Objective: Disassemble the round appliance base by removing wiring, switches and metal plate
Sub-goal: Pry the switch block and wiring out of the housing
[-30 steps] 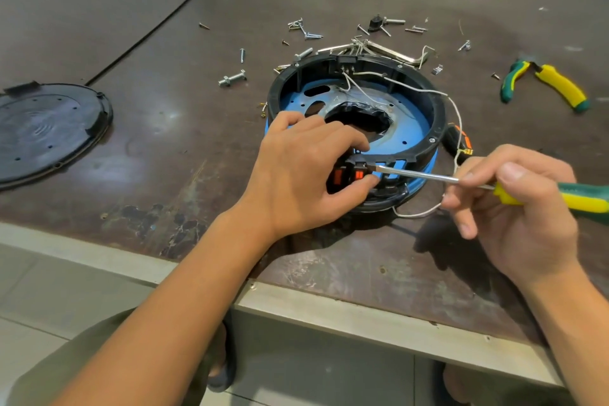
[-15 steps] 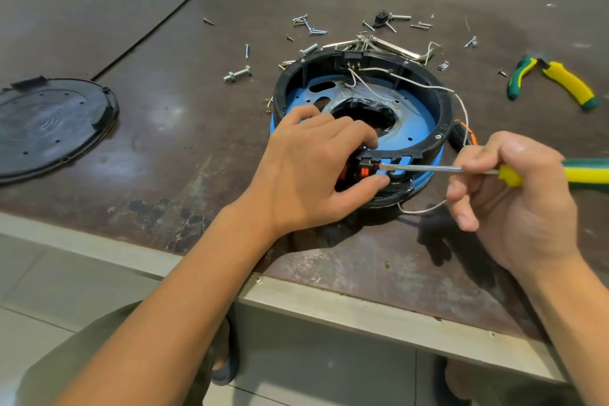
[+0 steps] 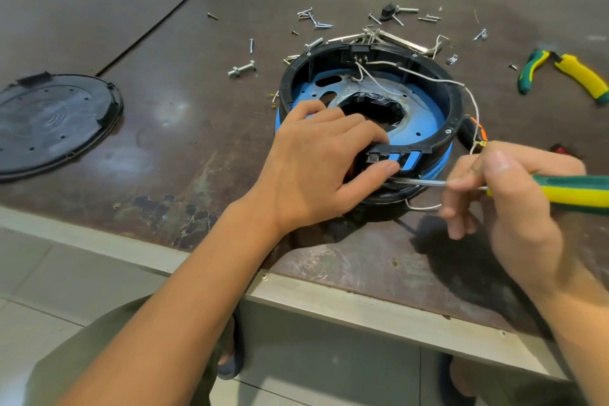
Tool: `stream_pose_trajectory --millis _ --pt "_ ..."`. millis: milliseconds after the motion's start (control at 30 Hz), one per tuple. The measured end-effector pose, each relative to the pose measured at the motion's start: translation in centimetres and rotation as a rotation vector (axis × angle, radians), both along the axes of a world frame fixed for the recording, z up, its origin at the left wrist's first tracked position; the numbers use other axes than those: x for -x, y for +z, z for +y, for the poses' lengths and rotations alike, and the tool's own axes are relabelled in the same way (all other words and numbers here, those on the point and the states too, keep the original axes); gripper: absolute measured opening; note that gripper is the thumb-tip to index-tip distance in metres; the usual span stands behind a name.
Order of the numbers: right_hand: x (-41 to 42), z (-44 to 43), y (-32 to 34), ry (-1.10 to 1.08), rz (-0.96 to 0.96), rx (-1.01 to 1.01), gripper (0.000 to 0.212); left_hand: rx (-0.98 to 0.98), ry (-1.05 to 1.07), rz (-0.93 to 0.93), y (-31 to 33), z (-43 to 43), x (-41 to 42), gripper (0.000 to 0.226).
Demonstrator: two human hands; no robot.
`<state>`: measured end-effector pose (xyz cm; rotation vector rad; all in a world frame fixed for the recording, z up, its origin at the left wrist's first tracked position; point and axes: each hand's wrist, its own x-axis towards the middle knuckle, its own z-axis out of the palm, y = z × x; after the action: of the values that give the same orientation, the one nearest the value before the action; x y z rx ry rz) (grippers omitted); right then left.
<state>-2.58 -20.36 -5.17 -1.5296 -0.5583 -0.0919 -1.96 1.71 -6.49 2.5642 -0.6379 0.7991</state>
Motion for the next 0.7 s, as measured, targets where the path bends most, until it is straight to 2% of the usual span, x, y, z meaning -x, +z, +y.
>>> stream_pose_trajectory --millis 200,333,433,700 --pt "-0.7 0.5 -0.4 -0.114 0.253 -0.146 0.038 -0.02 0.012 0.009 0.1 -0.1 0.0 0.035" --pt "-0.1 0.3 -0.7 -0.103 0.12 -0.112 0.036 -0.012 0.019 0.002 0.1 -0.1 0.0 0.036" --pt "0.0 0.5 -0.6 -0.094 0.125 -0.1 0.036 -0.017 0.025 0.01 0.1 -0.1 0.0 0.035" --pt "-1.7 1.3 0.0 -0.125 0.539 -0.27 0.055 -0.007 0.027 0.008 0.2 -0.3 0.0 0.034"
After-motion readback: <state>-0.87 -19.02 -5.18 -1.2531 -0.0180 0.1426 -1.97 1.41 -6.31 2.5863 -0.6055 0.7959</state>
